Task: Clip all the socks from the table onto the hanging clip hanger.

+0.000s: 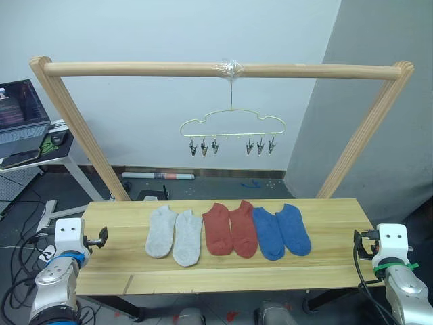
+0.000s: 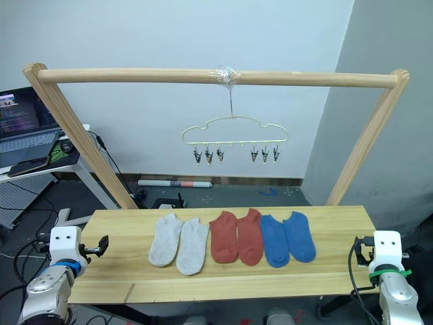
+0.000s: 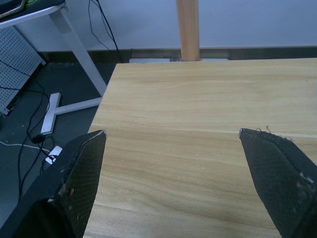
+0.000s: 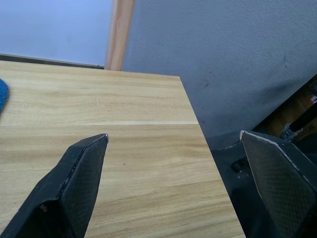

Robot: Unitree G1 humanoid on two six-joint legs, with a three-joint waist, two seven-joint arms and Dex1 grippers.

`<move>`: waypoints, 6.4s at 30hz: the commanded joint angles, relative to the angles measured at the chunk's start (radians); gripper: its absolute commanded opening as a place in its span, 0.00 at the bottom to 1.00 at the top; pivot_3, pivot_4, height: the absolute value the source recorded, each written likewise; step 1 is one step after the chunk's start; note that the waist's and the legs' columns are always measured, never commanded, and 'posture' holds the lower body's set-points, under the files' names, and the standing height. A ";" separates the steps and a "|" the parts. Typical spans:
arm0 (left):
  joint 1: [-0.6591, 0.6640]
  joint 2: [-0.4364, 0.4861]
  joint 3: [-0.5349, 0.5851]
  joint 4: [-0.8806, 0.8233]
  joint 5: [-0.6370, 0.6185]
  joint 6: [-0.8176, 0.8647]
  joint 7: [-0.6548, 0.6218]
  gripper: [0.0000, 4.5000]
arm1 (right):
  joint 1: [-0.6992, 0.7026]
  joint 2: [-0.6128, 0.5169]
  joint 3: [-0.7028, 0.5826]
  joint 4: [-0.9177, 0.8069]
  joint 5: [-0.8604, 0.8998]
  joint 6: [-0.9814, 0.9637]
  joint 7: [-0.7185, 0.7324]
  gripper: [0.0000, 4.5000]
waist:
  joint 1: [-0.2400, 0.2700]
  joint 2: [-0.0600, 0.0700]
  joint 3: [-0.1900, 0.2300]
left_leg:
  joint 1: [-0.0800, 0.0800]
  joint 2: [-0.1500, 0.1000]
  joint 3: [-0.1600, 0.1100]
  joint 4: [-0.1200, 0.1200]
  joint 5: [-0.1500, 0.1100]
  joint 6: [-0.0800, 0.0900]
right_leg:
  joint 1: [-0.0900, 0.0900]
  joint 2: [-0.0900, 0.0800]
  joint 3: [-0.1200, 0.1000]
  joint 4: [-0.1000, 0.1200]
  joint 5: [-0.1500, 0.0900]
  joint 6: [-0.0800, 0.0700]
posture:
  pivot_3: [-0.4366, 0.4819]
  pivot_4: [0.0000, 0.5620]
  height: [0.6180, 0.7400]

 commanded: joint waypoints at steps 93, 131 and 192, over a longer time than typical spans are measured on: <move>-0.518 -0.438 -0.277 -0.258 0.101 -0.067 0.295 0.69 | -0.601 -0.057 0.362 -0.374 0.180 0.260 0.526 1.00 | -0.059 -0.004 0.121 | -0.012 -0.001 -0.003 0.001 -0.001 -0.001 | -0.005 0.002 0.001 -0.001 0.000 0.007 | 0.33 0.31 1.00; -0.597 -0.397 -0.274 -0.194 0.124 -0.099 0.295 0.69 | -0.664 -0.085 0.345 -0.388 0.224 0.344 0.509 1.00 | -0.059 -0.005 0.143 | -0.021 -0.001 -0.003 0.001 0.000 0.000 | -0.014 0.002 0.001 0.001 0.001 0.010 | 0.32 0.35 1.00; -0.578 -0.159 -0.155 -0.477 -0.261 0.599 -0.113 0.00 | -0.489 -0.029 0.419 0.135 -0.013 0.286 0.302 1.00 | -0.059 -0.002 0.144 | -0.018 -0.001 -0.003 0.002 0.001 0.001 | -0.014 0.002 0.001 0.004 0.001 0.010 | 0.45 0.33 1.00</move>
